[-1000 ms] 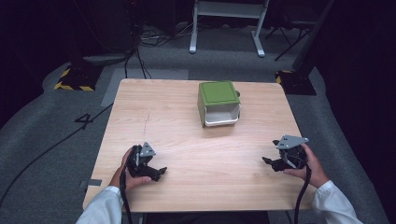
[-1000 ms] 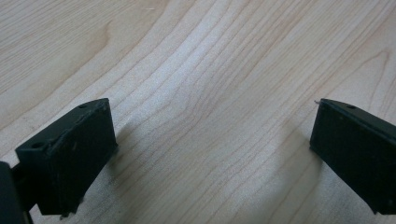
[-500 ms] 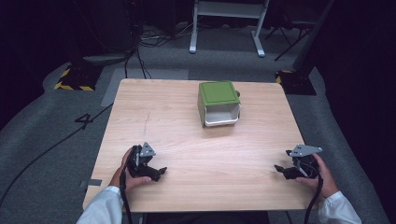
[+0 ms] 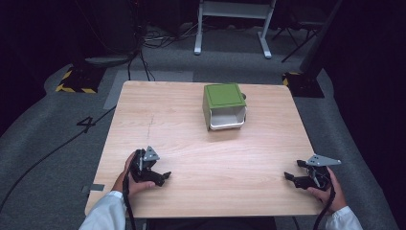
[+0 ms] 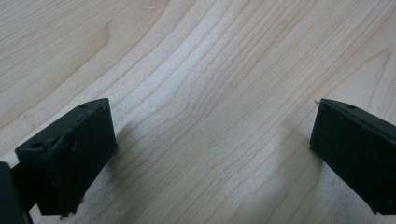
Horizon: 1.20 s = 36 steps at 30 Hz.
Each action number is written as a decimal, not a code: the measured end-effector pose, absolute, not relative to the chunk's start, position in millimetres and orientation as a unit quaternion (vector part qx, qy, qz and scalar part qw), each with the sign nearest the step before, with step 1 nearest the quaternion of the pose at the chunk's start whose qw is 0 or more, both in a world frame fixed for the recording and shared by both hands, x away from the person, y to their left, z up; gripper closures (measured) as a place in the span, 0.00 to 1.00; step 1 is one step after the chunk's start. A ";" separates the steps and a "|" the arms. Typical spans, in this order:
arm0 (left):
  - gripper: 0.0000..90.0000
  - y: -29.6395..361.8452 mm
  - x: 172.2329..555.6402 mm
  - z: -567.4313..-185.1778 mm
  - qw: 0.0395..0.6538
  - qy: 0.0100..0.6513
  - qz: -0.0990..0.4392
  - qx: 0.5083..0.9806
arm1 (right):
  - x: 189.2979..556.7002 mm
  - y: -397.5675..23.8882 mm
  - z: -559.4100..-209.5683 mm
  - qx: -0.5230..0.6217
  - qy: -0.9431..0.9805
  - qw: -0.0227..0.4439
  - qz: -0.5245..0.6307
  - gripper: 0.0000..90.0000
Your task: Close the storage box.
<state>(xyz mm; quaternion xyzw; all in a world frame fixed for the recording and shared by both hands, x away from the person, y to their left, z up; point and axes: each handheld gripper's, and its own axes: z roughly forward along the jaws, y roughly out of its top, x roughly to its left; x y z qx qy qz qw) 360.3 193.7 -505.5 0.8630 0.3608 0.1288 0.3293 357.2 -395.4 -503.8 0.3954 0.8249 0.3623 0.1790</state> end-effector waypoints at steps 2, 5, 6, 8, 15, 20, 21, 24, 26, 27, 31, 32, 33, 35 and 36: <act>0.00 193.7 360.3 -505.5 0.329 0.361 0.129 0.863 | 357.2 -395.4 -503.8 0.396 0.825 0.179 0.362 0.19; 0.00 193.7 360.3 -505.6 0.330 0.361 0.128 0.863 | 357.3 -395.5 -503.9 0.396 0.825 0.179 0.362 0.19; 0.00 193.9 360.5 -505.5 0.330 0.359 0.127 0.863 | 357.3 -395.5 -503.9 0.396 0.825 0.179 0.362 0.19; 0.00 193.9 360.6 -505.6 0.330 0.359 0.127 0.864 | 357.3 -395.5 -503.9 0.396 0.825 0.179 0.362 0.19; 0.00 194.4 360.4 -505.6 0.331 0.357 0.127 0.864 | 357.1 -395.2 -503.9 0.397 0.824 0.179 0.362 0.19; 0.00 194.5 360.5 -505.6 0.331 0.356 0.126 0.865 | 357.2 -395.2 -503.9 0.397 0.824 0.180 0.362 0.19; 0.00 194.5 360.5 -505.6 0.331 0.357 0.126 0.865 | 357.1 -395.2 -503.9 0.397 0.824 0.179 0.362 0.19; 0.00 194.3 361.0 -505.7 0.332 0.357 0.126 0.864 | 357.2 -395.2 -503.9 0.398 0.824 0.180 0.362 0.18; 0.00 194.1 361.0 -505.7 0.332 0.358 0.125 0.864 | 357.2 -395.1 -503.9 0.399 0.824 0.180 0.361 0.18; 0.00 194.0 361.2 -505.7 0.332 0.358 0.125 0.864 | 357.3 -395.1 -504.0 0.399 0.823 0.180 0.361 0.18; 0.00 193.6 361.5 -505.6 0.331 0.358 0.127 0.864 | 357.2 -395.1 -503.9 0.399 0.824 0.181 0.361 0.18; 0.00 193.7 361.5 -505.6 0.331 0.358 0.127 0.864 | 357.2 -395.1 -504.0 0.398 0.824 0.181 0.361 0.18; 0.00 193.7 361.5 -505.6 0.331 0.358 0.127 0.864 | 357.2 -395.1 -503.9 0.398 0.824 0.181 0.361 0.18; 0.00 193.7 361.5 -505.6 0.331 0.358 0.127 0.864 | 357.2 -395.1 -504.0 0.399 0.824 0.181 0.361 0.18; 0.00 193.7 361.5 -505.6 0.331 0.358 0.127 0.864 | 357.2 -395.1 -504.0 0.399 0.824 0.181 0.361 0.18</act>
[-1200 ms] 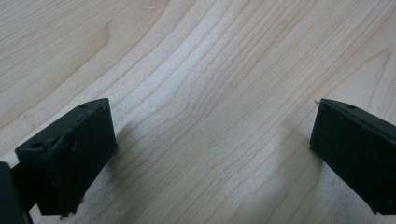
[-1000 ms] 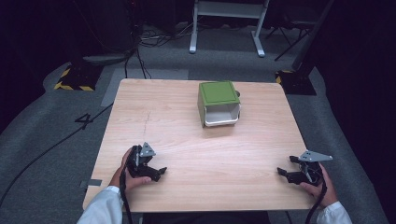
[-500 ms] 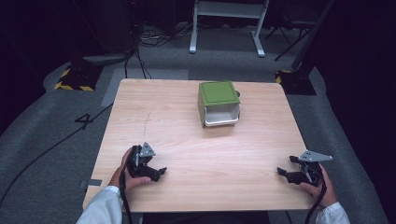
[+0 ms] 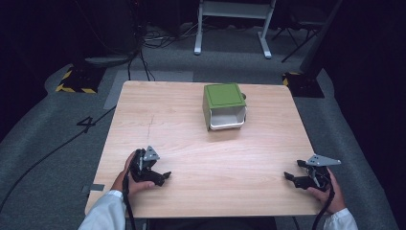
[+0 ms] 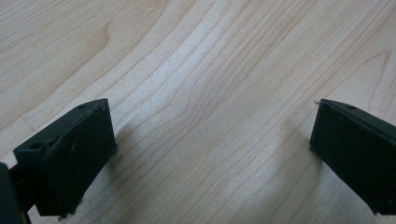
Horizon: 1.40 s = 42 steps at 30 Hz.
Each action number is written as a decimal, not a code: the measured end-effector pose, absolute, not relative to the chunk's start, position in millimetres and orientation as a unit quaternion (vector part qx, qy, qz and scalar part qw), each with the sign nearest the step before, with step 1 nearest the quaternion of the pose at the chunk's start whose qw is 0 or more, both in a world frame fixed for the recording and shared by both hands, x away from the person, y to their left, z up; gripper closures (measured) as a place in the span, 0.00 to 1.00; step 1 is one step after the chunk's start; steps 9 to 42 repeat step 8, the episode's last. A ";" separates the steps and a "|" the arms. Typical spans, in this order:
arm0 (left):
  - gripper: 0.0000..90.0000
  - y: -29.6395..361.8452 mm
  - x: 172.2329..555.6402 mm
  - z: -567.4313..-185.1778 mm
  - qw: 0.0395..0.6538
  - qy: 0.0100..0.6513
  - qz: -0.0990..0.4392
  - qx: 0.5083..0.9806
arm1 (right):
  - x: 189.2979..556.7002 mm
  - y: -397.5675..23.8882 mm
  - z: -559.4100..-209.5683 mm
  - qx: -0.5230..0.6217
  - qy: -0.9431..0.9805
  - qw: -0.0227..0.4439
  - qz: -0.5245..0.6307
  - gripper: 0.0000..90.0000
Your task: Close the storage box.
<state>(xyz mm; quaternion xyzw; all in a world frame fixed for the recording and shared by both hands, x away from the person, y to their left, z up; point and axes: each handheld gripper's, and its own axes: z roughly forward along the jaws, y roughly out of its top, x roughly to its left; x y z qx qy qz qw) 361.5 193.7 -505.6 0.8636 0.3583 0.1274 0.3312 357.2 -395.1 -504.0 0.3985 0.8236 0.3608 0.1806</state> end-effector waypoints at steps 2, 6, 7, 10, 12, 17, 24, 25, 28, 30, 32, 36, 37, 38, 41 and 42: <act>0.00 193.7 361.5 -505.6 0.331 0.358 0.127 0.864 | 357.2 -395.1 -504.0 0.399 0.824 0.181 0.361 0.18; 0.00 193.5 361.5 -505.6 0.331 0.359 0.128 0.863 | 357.2 -395.1 -503.9 0.398 0.824 0.181 0.361 0.18; 0.00 193.5 361.5 -505.6 0.331 0.359 0.128 0.863 | 357.2 -395.1 -504.0 0.398 0.824 0.181 0.361 0.18; 0.00 193.5 361.5 -505.6 0.331 0.359 0.128 0.863 | 357.2 -395.1 -504.0 0.398 0.824 0.181 0.361 0.18; 0.00 193.5 361.5 -505.6 0.331 0.359 0.128 0.863 | 357.2 -395.1 -504.0 0.398 0.824 0.181 0.361 0.18; 0.00 193.5 361.5 -505.6 0.331 0.359 0.128 0.863 | 357.2 -395.1 -504.0 0.398 0.824 0.181 0.361 0.18; 0.00 193.5 361.5 -505.6 0.331 0.359 0.128 0.863 | 357.2 -395.1 -504.0 0.398 0.824 0.181 0.361 0.18; 0.00 193.5 361.5 -505.6 0.331 0.359 0.128 0.863 | 357.2 -395.1 -504.0 0.398 0.824 0.181 0.361 0.18; 0.00 193.5 361.5 -505.6 0.331 0.359 0.128 0.863 | 357.2 -395.1 -504.0 0.398 0.824 0.181 0.361 0.18; 0.00 193.5 361.5 -505.6 0.331 0.359 0.128 0.863 | 357.2 -395.1 -504.0 0.398 0.824 0.181 0.361 0.18; 0.00 193.5 361.5 -505.6 0.331 0.359 0.128 0.863 | 357.2 -395.1 -504.0 0.398 0.824 0.181 0.361 0.18; 0.00 193.5 361.5 -505.6 0.331 0.359 0.128 0.863 | 357.2 -395.1 -504.0 0.398 0.824 0.181 0.361 0.18; 0.00 193.5 361.5 -505.6 0.331 0.359 0.128 0.863 | 357.2 -395.1 -504.0 0.398 0.824 0.181 0.361 0.18; 0.00 193.5 361.5 -505.6 0.331 0.359 0.128 0.863 | 357.2 -395.1 -504.0 0.398 0.824 0.181 0.361 0.18; 0.00 193.5 361.5 -505.6 0.331 0.359 0.128 0.863 | 357.2 -395.1 -504.0 0.398 0.824 0.181 0.361 0.18; 0.00 193.5 361.5 -505.6 0.331 0.359 0.128 0.863 | 357.2 -395.1 -504.0 0.398 0.824 0.181 0.361 0.18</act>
